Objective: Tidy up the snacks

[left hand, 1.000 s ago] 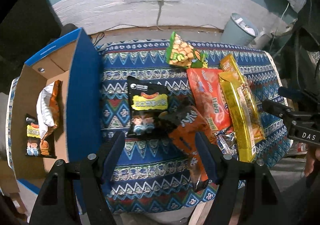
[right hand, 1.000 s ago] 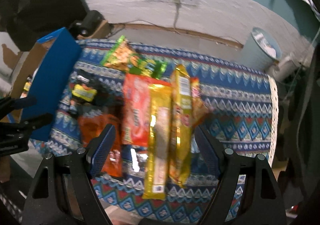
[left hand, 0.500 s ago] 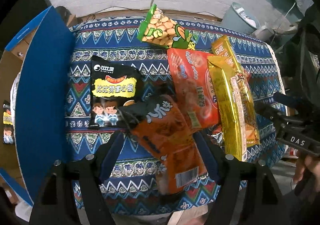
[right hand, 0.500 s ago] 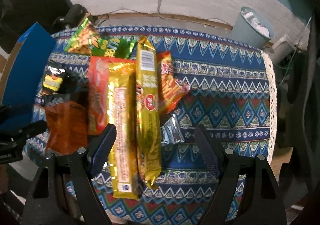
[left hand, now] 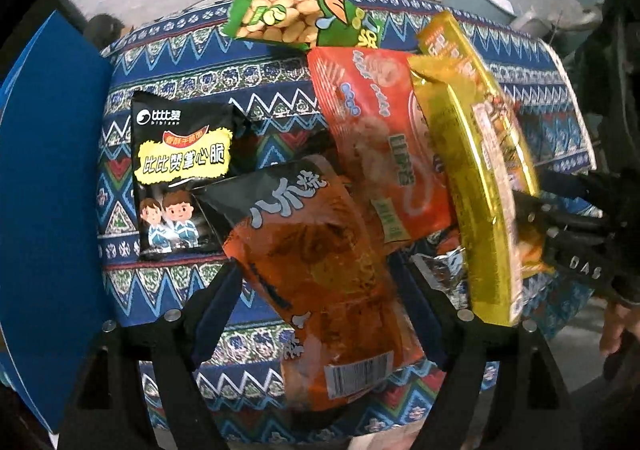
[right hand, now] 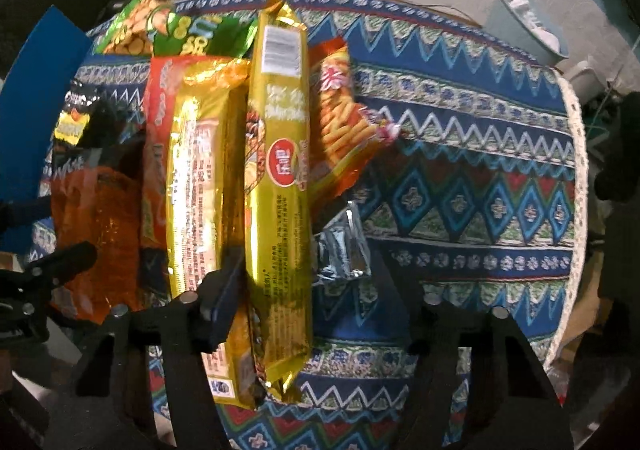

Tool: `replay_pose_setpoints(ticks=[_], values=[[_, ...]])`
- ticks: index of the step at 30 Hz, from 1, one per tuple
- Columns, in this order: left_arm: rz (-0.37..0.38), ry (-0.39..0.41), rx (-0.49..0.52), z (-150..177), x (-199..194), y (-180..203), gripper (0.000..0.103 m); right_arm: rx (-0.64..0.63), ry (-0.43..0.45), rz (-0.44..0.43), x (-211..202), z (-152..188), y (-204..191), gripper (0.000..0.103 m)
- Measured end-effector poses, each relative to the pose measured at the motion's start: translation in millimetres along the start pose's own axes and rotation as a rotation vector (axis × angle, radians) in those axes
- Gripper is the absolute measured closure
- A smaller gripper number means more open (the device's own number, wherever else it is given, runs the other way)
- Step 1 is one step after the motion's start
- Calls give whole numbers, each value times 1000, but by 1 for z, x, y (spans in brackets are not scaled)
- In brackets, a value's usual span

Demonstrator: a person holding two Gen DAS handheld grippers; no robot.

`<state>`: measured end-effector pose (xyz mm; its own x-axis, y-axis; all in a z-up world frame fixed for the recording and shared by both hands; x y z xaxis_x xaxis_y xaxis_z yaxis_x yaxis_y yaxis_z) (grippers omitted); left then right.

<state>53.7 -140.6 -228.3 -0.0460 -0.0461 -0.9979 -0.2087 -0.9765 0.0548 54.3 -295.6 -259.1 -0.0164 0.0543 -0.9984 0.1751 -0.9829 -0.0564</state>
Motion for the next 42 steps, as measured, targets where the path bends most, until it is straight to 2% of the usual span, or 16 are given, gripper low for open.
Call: replay_pose_setpoints(ticks=[1, 2, 4, 10, 14, 19, 27, 28, 32, 35, 37, 42], values=[[-5, 3, 14, 1, 1, 0, 22, -14, 0, -12, 1, 0, -2, 66], [-5, 8, 26, 2, 2, 0, 22, -25, -7, -13, 1, 1, -4, 73], [2, 16, 39, 5, 2, -2, 22, -44, -16, 14, 1, 6, -7, 76], [18, 6, 29, 17, 5, -17, 22, -19, -69, 46, -3, 29, 0, 77], [16, -20, 15, 20, 12, -19, 22, -10, -65, 18, -2, 35, 2, 72], [-9, -33, 36, 15, 24, -9, 22, -10, -32, 10, 3, 12, 1, 68], [-17, -23, 53, 10, 40, 2, 22, 0, 24, -22, 9, -16, 6, 68], [-11, -18, 62, 11, 41, 3, 26, -1, 27, -19, 12, -28, 7, 68], [-17, 5, 90, 10, 40, 8, 43, -7, 41, 3, 20, -36, -1, 69], [-58, 28, 104, 13, 36, 5, 48, -24, 51, 30, 18, -38, -7, 76], [-70, 34, 104, 14, 34, 5, 52, -19, 42, 32, 15, -34, -13, 76], [-63, 50, 118, 16, 26, 4, 52, -21, 37, 54, 5, -25, -19, 77]])
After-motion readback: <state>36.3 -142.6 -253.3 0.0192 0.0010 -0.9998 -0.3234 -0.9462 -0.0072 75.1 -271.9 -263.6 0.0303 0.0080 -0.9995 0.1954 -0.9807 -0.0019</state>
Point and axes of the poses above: each gripper's, at about its wrist camera, not at the fingertips, and x roughly the way its jaws point, y to its right, z to its underside, the point moved 5 cm from there along x, roughly the way its jaws point, and after that the axes turned 10 degrees about -y, right-handed, at the moved point
